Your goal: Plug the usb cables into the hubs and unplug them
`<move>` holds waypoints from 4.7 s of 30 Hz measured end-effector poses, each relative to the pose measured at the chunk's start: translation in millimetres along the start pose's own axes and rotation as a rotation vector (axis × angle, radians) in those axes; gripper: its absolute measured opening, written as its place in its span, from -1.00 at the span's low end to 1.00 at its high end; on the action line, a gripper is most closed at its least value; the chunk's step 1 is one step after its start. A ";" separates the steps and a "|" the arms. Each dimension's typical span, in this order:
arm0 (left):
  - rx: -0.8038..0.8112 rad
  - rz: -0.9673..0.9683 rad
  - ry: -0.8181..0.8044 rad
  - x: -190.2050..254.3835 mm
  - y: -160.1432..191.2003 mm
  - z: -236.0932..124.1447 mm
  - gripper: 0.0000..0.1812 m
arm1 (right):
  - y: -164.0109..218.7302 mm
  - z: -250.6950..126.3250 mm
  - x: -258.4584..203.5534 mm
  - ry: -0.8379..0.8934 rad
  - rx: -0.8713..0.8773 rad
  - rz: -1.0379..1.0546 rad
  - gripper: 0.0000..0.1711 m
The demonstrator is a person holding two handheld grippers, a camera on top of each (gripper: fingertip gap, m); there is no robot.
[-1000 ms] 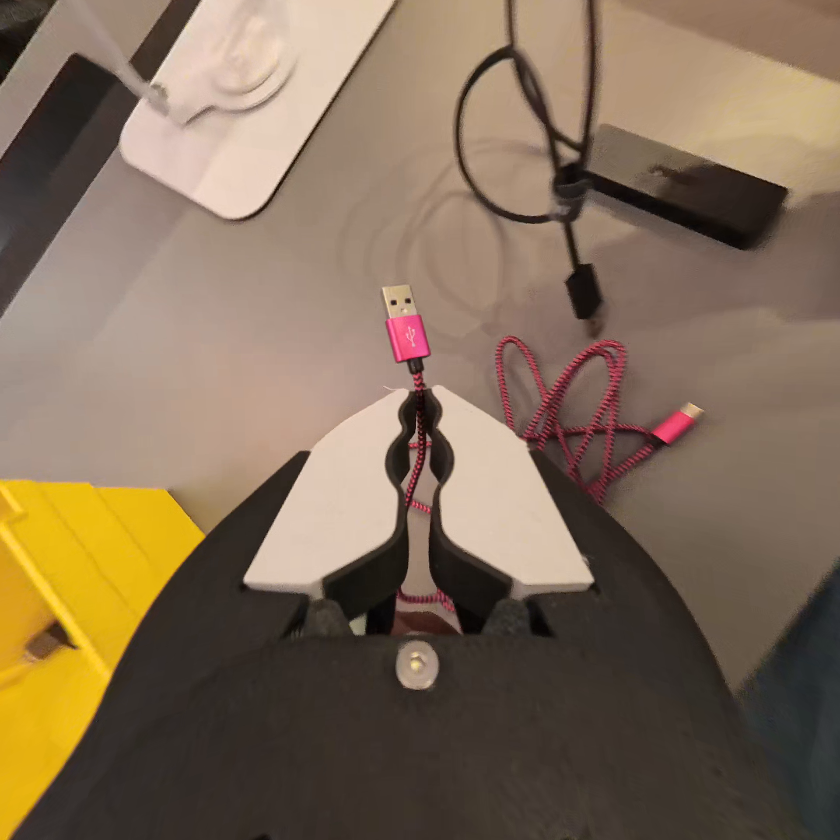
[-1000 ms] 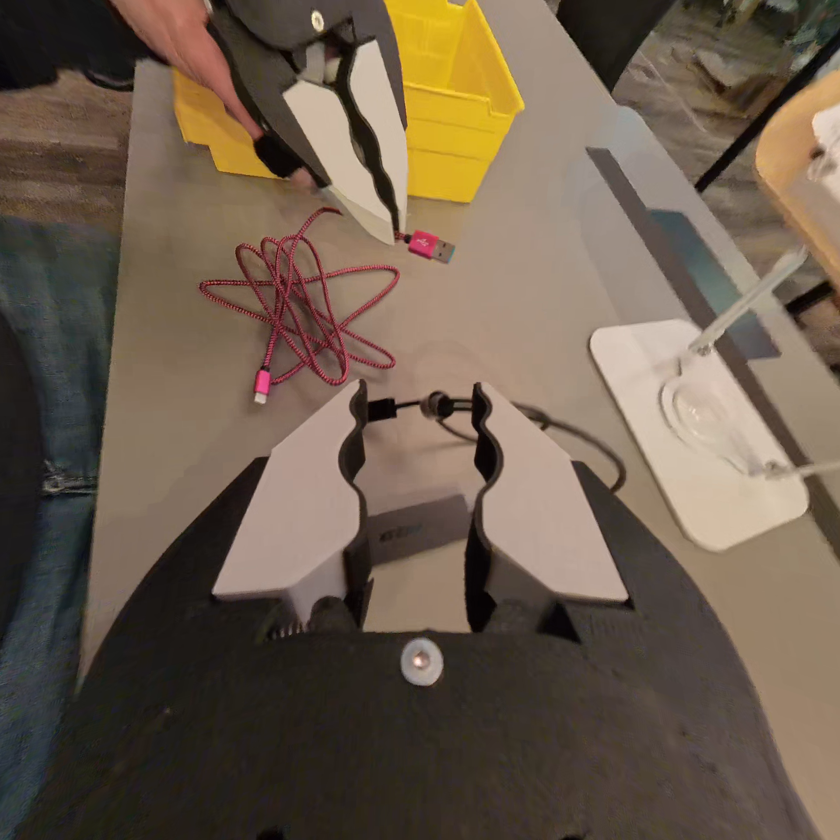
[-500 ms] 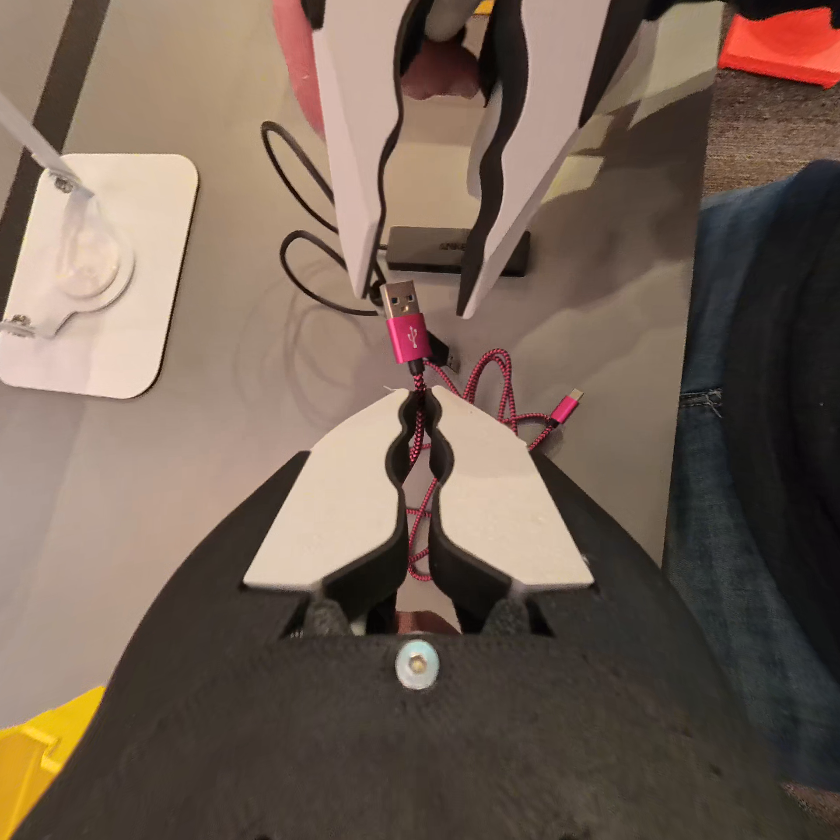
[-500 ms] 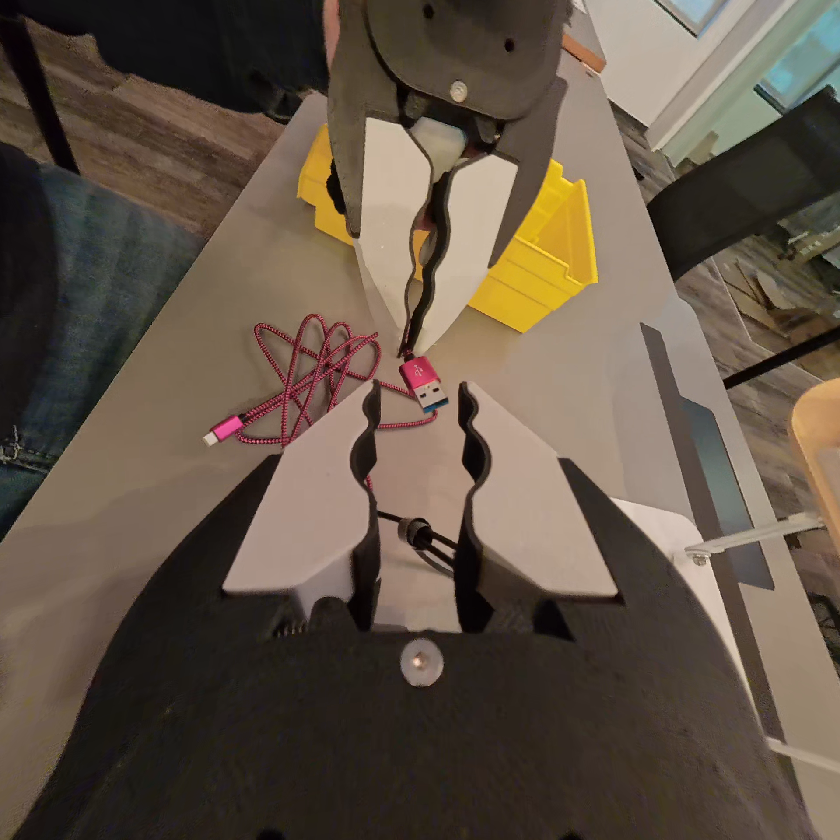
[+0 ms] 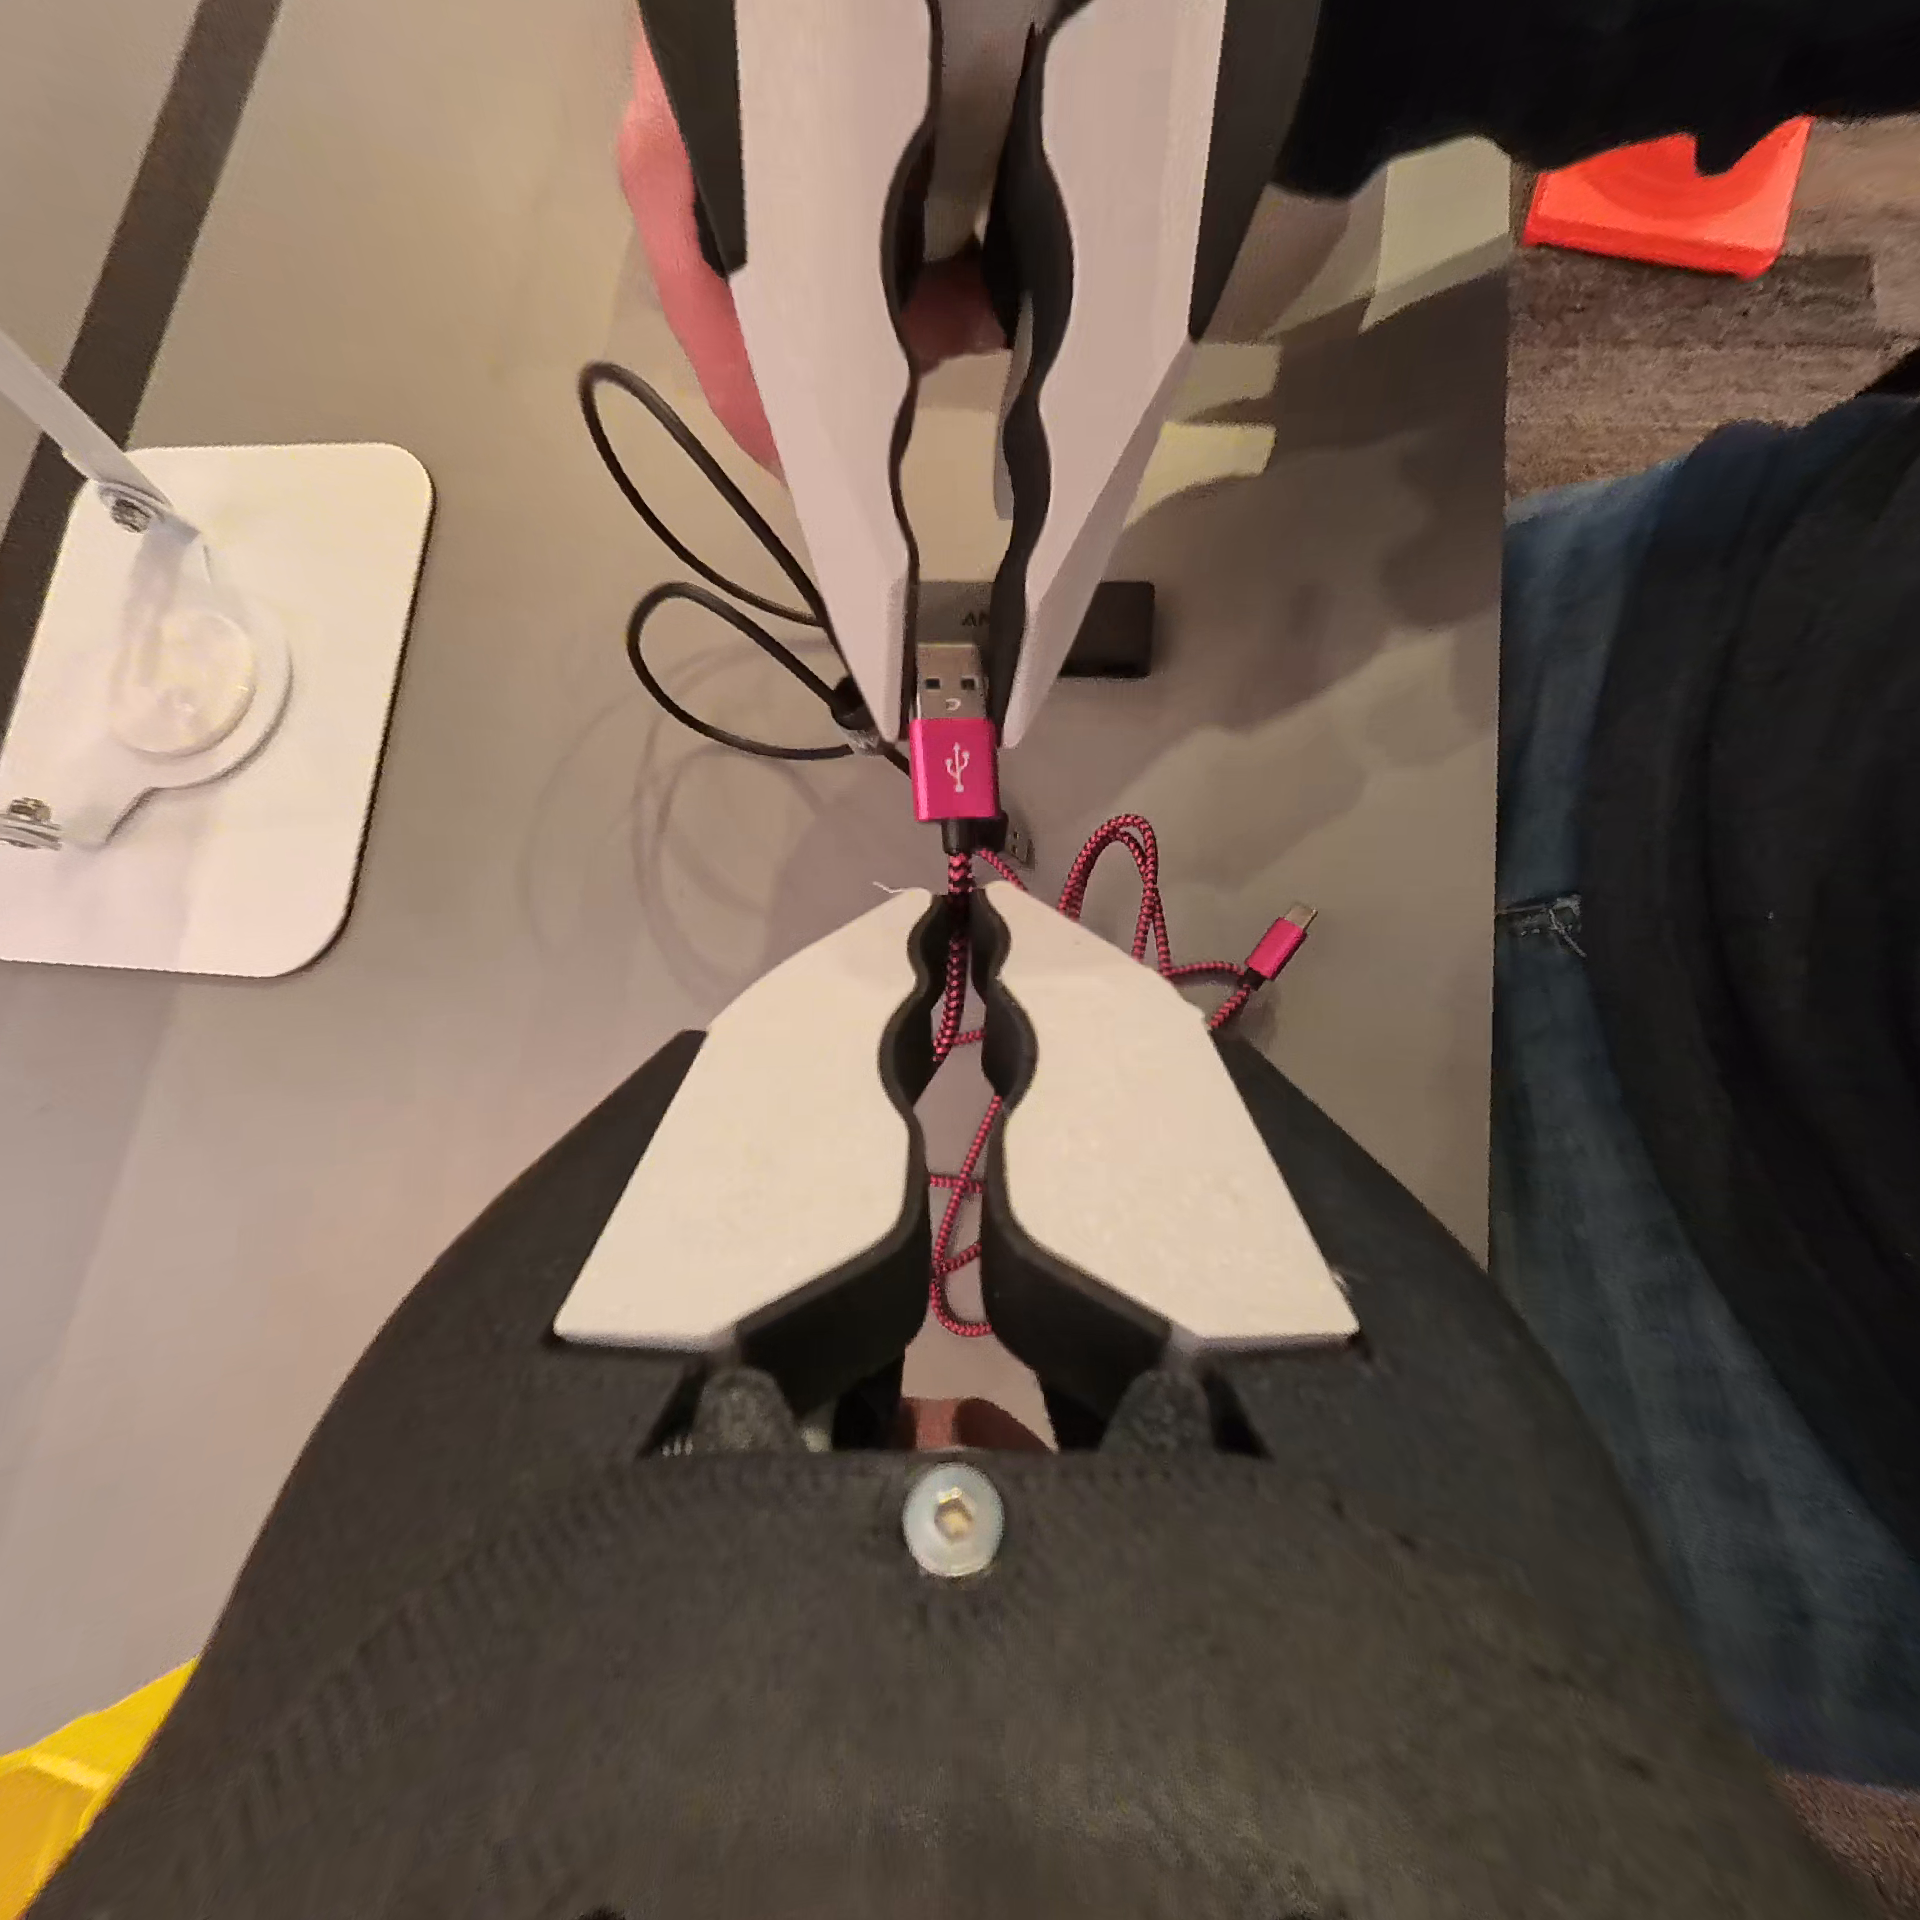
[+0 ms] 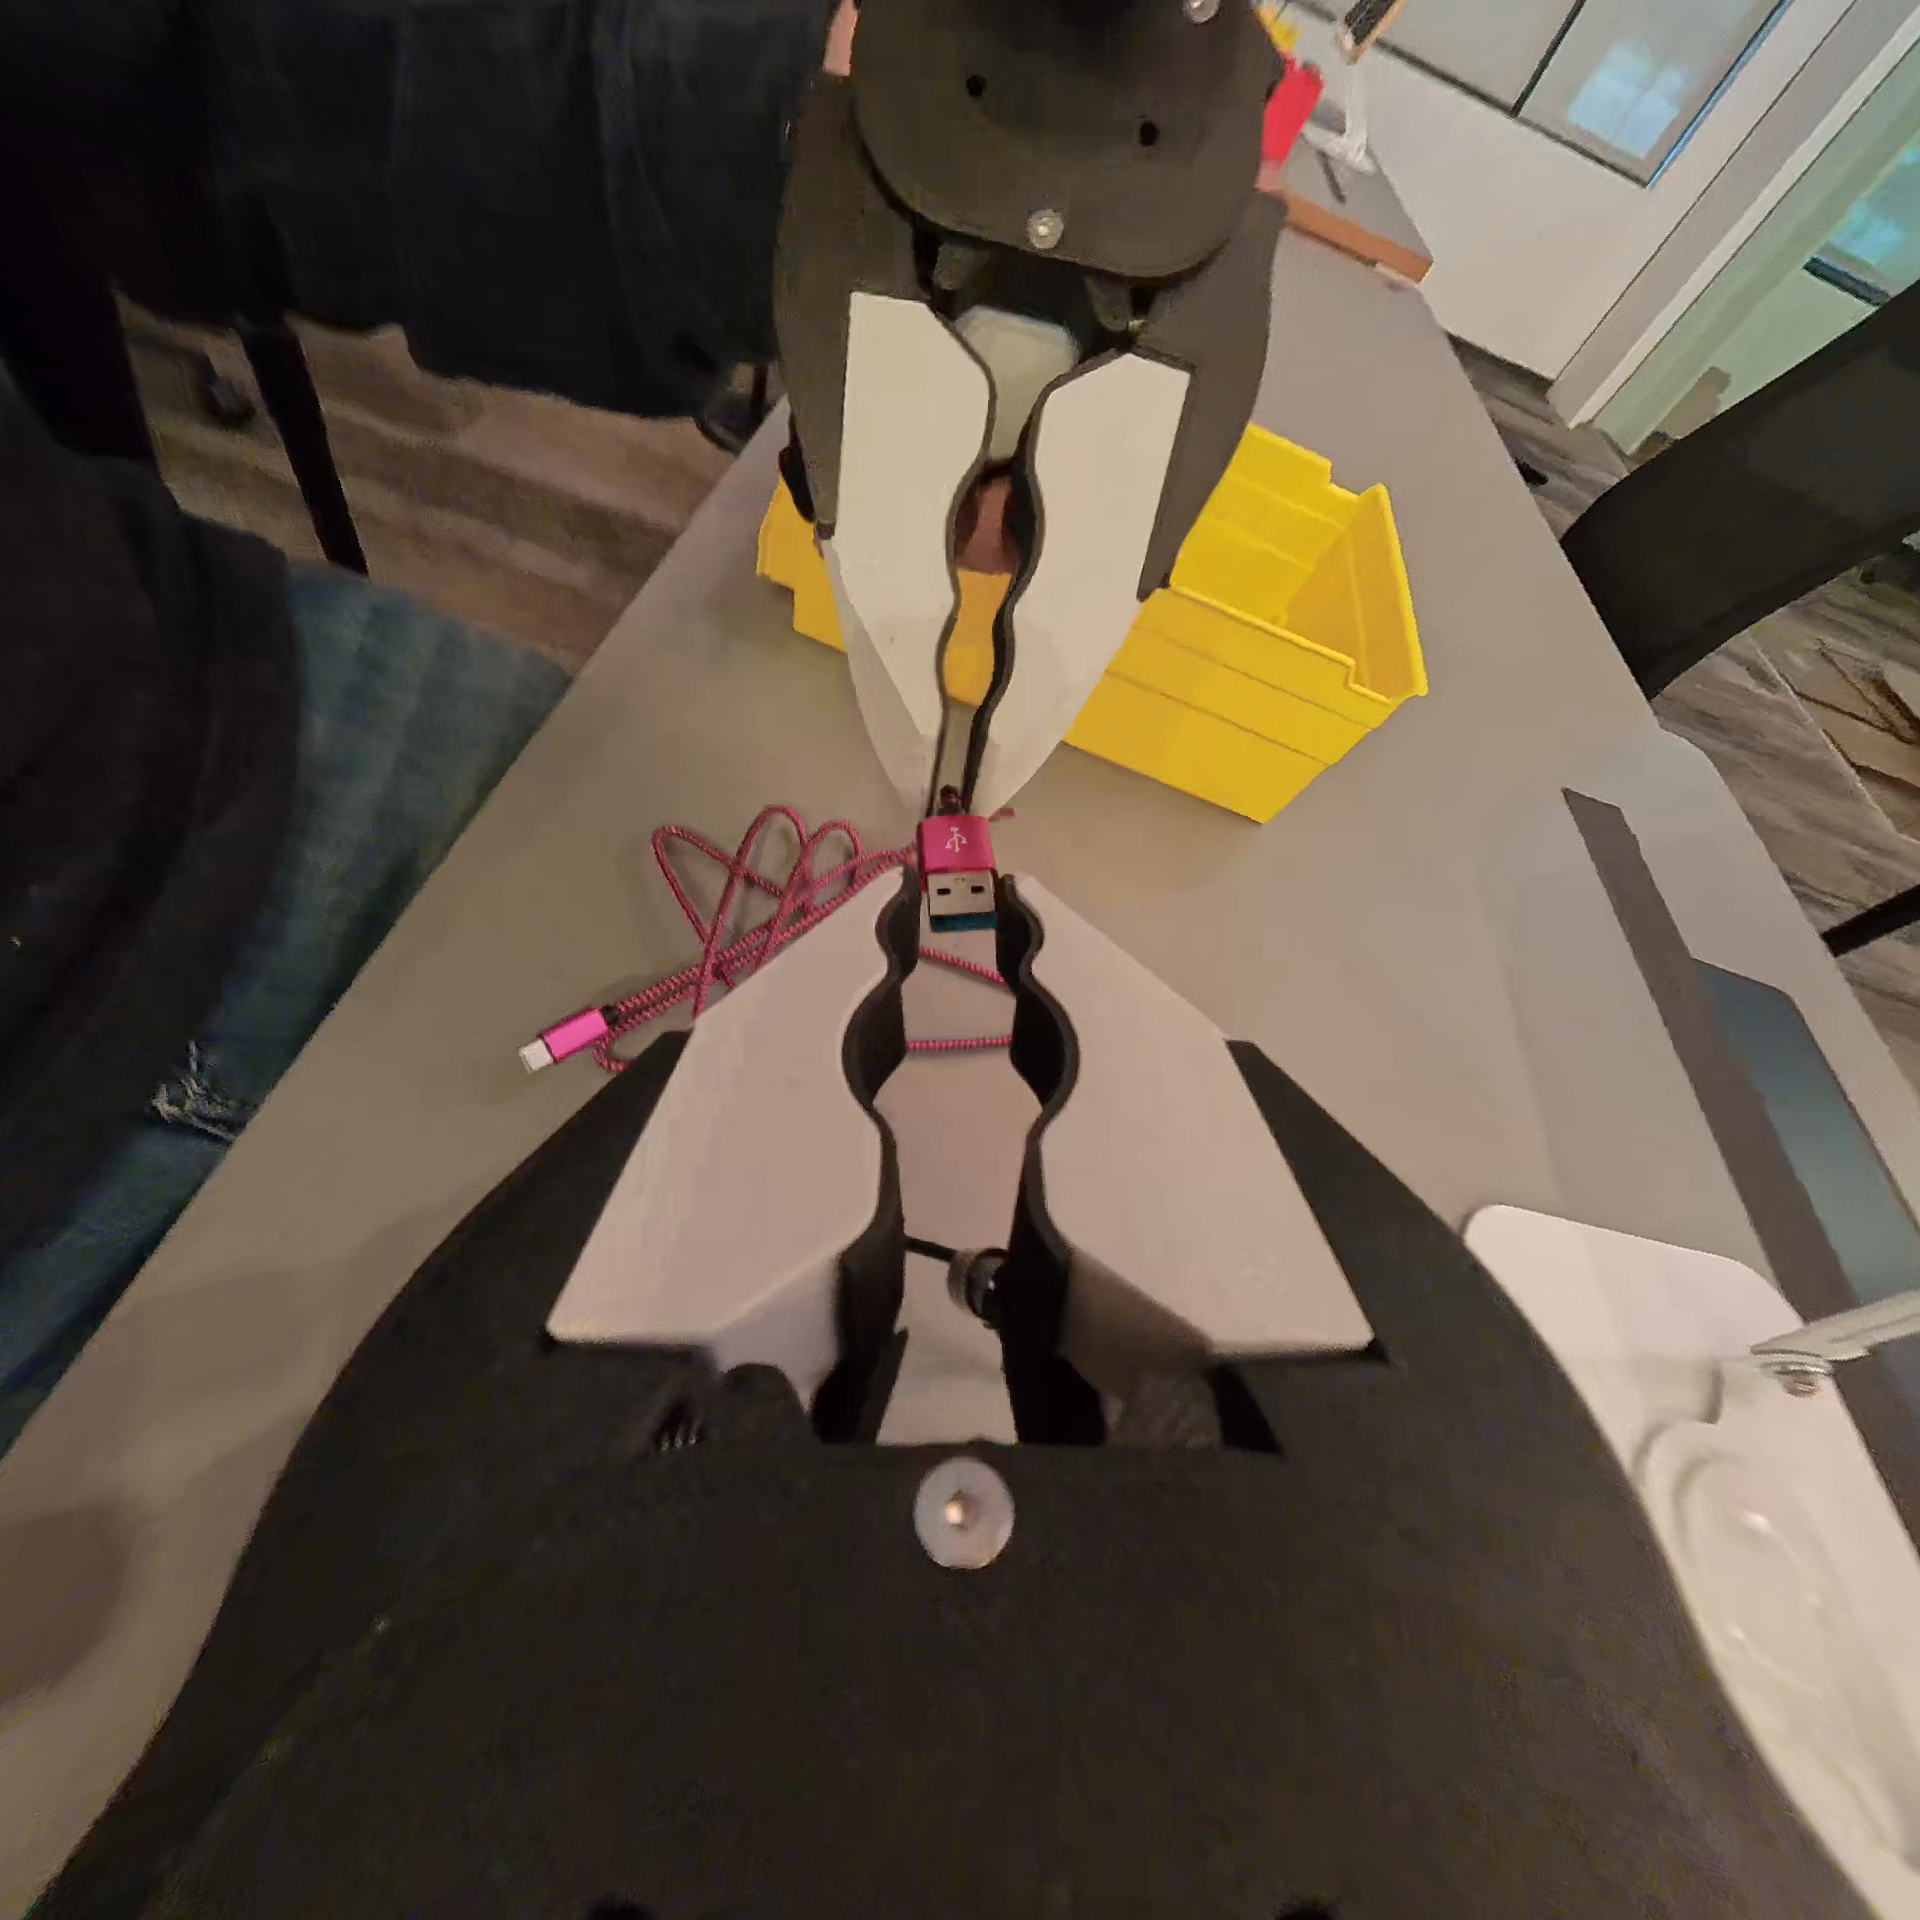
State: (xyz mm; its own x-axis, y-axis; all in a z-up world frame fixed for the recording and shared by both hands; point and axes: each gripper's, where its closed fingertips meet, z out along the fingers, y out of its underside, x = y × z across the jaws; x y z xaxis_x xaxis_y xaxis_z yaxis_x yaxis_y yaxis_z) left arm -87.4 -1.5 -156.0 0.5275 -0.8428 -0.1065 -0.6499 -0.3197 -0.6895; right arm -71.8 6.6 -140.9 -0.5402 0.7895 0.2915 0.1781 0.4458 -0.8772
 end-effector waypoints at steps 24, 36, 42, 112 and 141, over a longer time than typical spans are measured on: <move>0.726 -0.323 -0.035 -22.2 -80.5 -32.0 -0.54 | -47.1 -44.5 27.5 -0.010 0.646 0.412 -0.87; 0.759 -0.312 -0.039 -18.2 -84.4 -28.7 -0.73 | -49.0 -45.4 25.8 -0.045 0.687 0.441 -0.87; 0.794 -0.310 -0.014 -15.1 -87.4 -28.9 -0.82 | -49.5 -44.7 25.5 -0.064 0.704 0.462 -0.87; 0.728 -0.293 0.036 -15.7 -71.4 -26.8 -0.83 | 146.3 -54.2 -43.0 0.084 -0.653 0.370 0.37; 0.713 -0.310 0.069 -12.9 -56.3 -22.2 -0.83 | 159.7 -21.7 -56.6 0.027 -0.540 0.404 0.32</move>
State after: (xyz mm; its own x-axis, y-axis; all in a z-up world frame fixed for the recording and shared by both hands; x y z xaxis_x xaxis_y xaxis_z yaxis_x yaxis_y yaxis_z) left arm -69.7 17.7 -99.8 0.5776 -0.7927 0.1951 0.0430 -0.2092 -0.9769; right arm 5.0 42.2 -289.2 -0.3256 0.9455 -0.0040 0.7519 0.2564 -0.6074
